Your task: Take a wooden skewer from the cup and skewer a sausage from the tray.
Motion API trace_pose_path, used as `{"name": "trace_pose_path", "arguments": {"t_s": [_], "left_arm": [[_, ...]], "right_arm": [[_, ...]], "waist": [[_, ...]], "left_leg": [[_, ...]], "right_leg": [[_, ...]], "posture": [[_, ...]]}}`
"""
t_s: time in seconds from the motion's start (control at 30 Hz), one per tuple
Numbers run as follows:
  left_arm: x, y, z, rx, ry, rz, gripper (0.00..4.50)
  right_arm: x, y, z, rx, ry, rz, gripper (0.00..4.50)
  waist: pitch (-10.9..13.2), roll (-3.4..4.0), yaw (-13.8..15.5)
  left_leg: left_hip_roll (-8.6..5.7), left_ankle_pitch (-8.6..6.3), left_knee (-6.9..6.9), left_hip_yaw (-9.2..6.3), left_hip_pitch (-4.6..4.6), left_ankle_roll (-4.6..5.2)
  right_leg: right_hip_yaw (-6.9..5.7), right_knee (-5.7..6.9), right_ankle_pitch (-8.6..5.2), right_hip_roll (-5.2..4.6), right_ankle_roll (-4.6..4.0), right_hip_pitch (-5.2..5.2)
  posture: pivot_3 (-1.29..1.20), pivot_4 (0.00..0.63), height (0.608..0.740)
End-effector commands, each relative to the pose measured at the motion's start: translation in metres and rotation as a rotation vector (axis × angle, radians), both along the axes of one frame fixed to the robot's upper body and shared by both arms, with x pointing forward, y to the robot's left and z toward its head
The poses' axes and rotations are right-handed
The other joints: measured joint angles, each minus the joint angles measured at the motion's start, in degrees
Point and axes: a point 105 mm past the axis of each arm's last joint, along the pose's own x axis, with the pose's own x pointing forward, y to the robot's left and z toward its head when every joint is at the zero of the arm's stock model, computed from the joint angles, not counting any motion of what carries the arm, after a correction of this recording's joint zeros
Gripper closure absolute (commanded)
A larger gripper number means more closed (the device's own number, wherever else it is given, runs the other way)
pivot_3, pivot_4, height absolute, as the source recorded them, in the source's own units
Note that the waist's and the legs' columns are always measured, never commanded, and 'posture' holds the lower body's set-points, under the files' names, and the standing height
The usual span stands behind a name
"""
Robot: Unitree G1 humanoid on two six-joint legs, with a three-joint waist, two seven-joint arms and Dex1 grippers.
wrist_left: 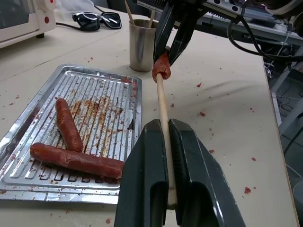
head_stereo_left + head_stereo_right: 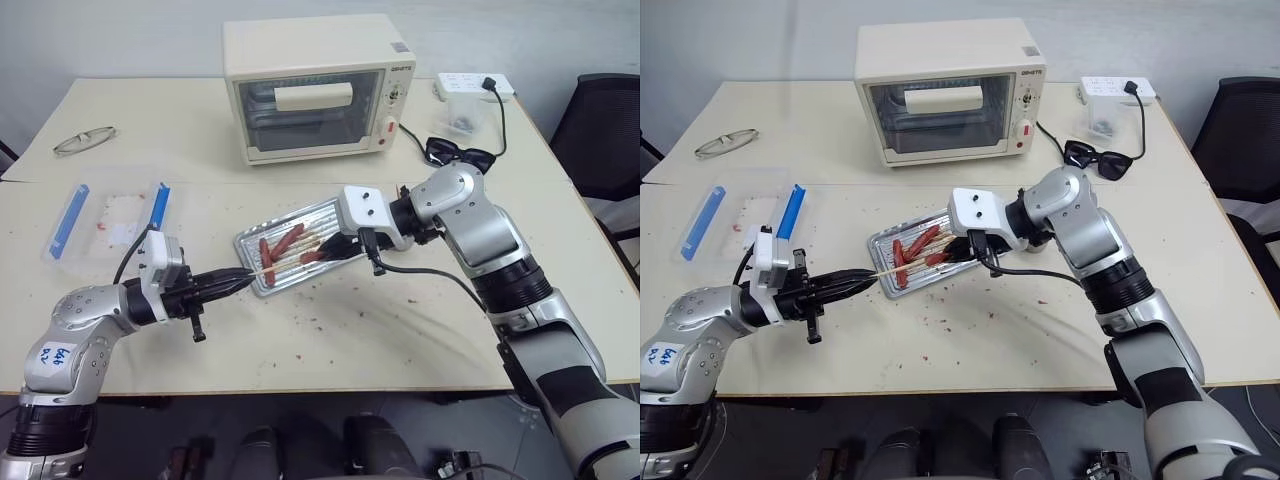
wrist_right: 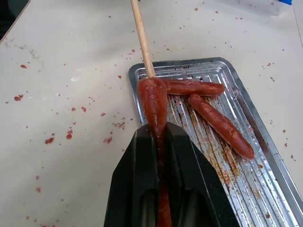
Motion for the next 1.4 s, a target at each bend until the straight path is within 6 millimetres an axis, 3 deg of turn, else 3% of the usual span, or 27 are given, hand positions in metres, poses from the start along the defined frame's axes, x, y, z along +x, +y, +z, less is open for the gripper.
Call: {"name": "trace_pose_path", "arguments": {"t_s": [0.03,0.53,0.87,1.1,1.33,1.4], "left_arm": [[0.0,-0.012,0.008,-0.007,-0.037,-0.041,4.5],[0.017,-0.053,0.016,-0.041,-0.033,-0.189,4.5],[0.019,-0.063,0.019,-0.027,-0.027,-0.258,4.5],[0.02,-0.072,0.02,-0.039,-0.036,-0.289,4.5],[0.02,-0.068,0.02,-0.036,-0.039,-0.278,4.5],[0.021,-0.064,0.02,-0.033,-0.043,-0.258,4.5]], "right_arm": [[-0.01,0.014,0.013,0.03,-0.04,0.064,4.49],[-0.028,0.04,0.015,0.016,-0.067,0.182,4.49],[-0.043,0.042,0.015,-0.003,-0.04,0.316,4.49],[-0.043,0.044,0.015,0.014,-0.023,0.328,4.49],[-0.036,0.036,0.012,0.015,0.024,0.267,4.49],[-0.033,0.033,0.012,0.012,0.022,0.243,3.84]], "waist": [[0.0,0.0,0.1],[0.0,0.0,1.1],[0.0,0.0,1.2],[0.0,0.0,1.1],[0.0,0.0,1.2],[0.0,0.0,1.2]], "left_leg": [[0.0,0.0,0.0,0.0,0.0,0.0],[-0.03,0.0,0.09,0.05,0.0,0.0],[-0.03,0.0,0.12,0.05,0.0,0.0],[-0.02,0.0,0.14,0.05,0.0,0.0],[-0.01,0.0,0.16,0.05,0.0,0.0],[-0.01,0.0,0.16,0.05,0.0,0.0]], "right_leg": [[-0.01,0.0,0.0,0.0,0.0,0.0],[-0.19,0.05,0.0,0.05,0.01,-0.01],[-0.22,0.08,0.01,0.11,0.01,-0.01],[-0.23,0.09,0.01,0.1,0.02,-0.01],[-0.23,0.1,0.01,0.1,0.02,-0.01],[-0.23,0.11,0.01,0.1,0.02,-0.01]], "posture": [[0.0,0.15,0.74],[0.0,0.15,0.74],[0.0,0.15,0.74],[0.0,0.15,0.74],[0.0,0.15,0.74],[0.0,0.15,0.74]]}}
